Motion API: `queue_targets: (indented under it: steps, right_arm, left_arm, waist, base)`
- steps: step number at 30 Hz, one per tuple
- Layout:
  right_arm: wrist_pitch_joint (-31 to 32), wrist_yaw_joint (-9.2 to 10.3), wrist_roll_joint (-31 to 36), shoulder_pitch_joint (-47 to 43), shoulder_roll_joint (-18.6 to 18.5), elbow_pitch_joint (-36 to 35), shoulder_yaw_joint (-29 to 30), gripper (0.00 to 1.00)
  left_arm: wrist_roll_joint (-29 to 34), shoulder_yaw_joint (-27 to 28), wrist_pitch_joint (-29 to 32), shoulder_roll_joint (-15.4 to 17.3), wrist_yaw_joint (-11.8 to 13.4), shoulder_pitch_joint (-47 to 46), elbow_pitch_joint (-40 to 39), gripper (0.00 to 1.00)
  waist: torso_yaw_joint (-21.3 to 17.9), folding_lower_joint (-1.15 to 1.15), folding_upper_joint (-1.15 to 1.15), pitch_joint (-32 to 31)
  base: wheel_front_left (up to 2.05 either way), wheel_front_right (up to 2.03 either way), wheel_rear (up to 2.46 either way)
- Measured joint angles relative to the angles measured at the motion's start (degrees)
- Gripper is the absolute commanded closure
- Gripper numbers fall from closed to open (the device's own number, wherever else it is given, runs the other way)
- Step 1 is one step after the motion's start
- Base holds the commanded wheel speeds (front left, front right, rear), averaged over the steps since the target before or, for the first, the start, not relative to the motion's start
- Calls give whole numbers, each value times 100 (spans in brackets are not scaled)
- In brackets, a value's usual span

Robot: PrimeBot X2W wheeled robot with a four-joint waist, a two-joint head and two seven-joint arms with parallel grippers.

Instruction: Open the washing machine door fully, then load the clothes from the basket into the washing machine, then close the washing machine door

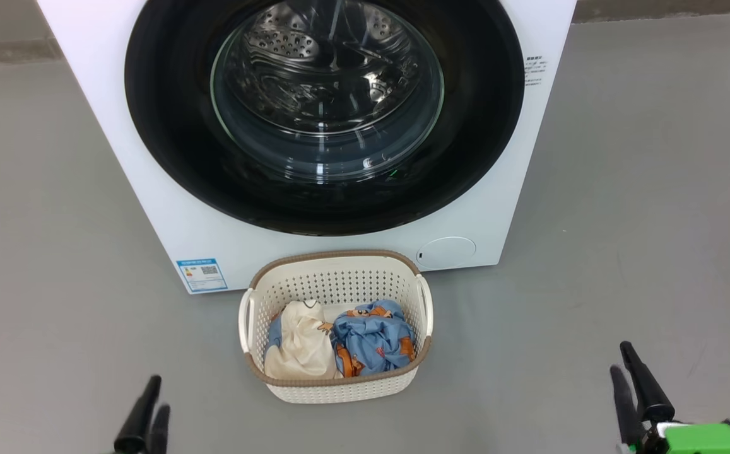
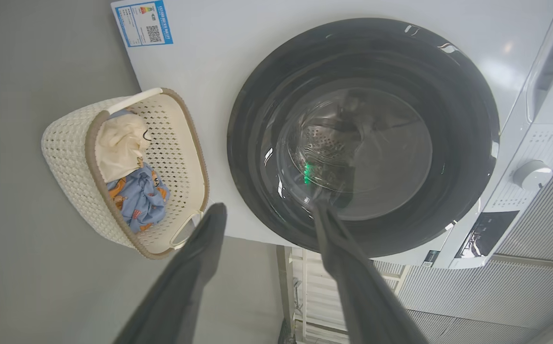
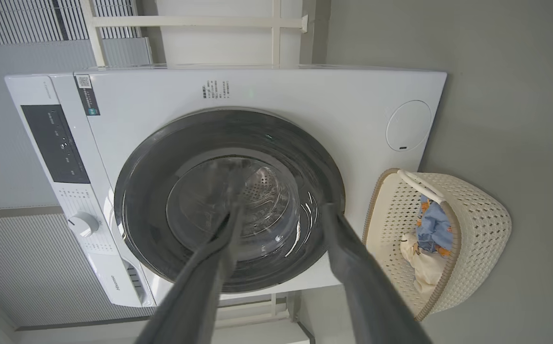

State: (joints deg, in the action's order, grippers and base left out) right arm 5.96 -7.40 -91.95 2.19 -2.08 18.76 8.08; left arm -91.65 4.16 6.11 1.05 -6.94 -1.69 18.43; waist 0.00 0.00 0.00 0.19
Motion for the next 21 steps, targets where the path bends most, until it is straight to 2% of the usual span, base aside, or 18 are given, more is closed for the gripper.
queue_targets:
  steps: [12,21]
  right_arm:
    - [-147,1,81,0,-10,20,-126,0]
    - [-322,1,403,165,-152,4,-297,0]
  left_arm:
    - [80,-111,-156,-2,12,53,-29,0]
    - [470,-241,-318,96,12,-60,-136,0]
  waist:
    - [-11,2,0,11]
    - [-22,1,0,21]
  base:
    - [0,0,0]
    - [0,0,0]
